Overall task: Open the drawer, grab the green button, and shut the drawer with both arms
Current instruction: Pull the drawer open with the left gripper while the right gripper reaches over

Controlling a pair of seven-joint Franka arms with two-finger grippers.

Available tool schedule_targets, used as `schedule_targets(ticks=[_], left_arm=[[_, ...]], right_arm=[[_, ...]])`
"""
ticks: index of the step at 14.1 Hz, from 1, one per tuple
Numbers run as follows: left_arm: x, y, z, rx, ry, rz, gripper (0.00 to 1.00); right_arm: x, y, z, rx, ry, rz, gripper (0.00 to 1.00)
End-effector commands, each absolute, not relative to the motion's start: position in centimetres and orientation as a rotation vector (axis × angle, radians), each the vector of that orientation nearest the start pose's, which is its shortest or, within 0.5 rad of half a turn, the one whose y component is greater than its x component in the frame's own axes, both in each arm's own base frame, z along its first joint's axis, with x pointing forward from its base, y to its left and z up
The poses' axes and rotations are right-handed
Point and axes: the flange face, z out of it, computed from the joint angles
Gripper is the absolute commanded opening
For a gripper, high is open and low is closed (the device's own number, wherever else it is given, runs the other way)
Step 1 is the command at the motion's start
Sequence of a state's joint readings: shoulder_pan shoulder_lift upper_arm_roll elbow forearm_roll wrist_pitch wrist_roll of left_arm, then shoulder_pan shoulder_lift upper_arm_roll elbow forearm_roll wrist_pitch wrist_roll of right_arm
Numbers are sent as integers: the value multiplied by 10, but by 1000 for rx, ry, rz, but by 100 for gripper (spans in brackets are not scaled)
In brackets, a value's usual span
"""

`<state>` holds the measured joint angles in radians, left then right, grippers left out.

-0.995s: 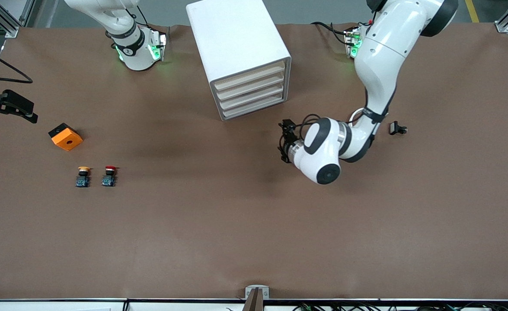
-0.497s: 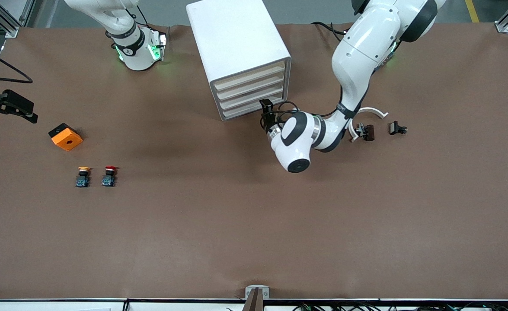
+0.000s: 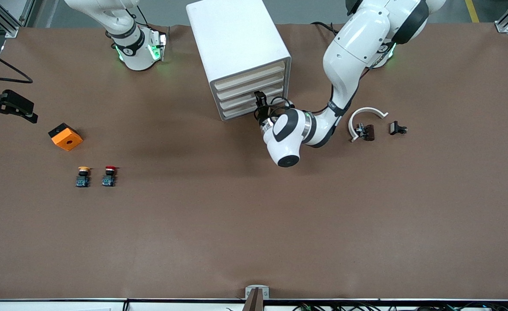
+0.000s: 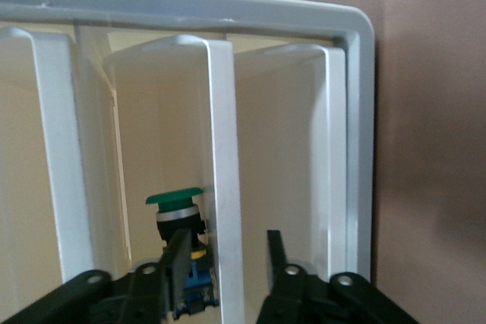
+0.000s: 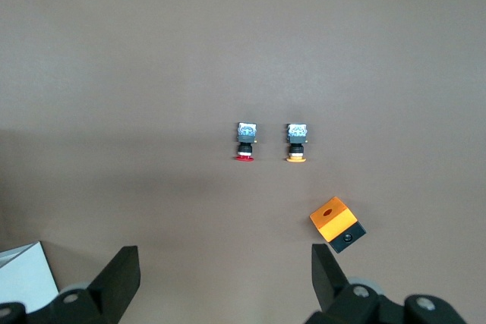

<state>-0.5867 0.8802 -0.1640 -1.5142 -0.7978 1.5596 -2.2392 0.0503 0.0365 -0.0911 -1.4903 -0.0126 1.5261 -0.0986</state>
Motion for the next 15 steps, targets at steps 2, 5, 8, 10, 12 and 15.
schedule_targets(ticks=[2,5,8,10,12,15], left_arm=[[406,-484,134,-1262,-1711,1182,4],[422,-475,139,-1259,-1748,1175,0],[462,-437,137,-1218,-1834,1186,0],[485,-425,139,-1221,-1885,1185,0],[505,-417,144,-1229,-1949,1177,10],[522,-409,151,-1234,-1989,1194,40]], right_arm=[[565,-12,641,-3147,-99,-2,100],[570,3,633,-3143,-140,12,100],[582,31,612,-3147,-210,48,100],[588,54,602,-3148,-267,45,100],[594,84,587,-3164,-170,52,100],[583,171,553,-3192,132,152,100]])
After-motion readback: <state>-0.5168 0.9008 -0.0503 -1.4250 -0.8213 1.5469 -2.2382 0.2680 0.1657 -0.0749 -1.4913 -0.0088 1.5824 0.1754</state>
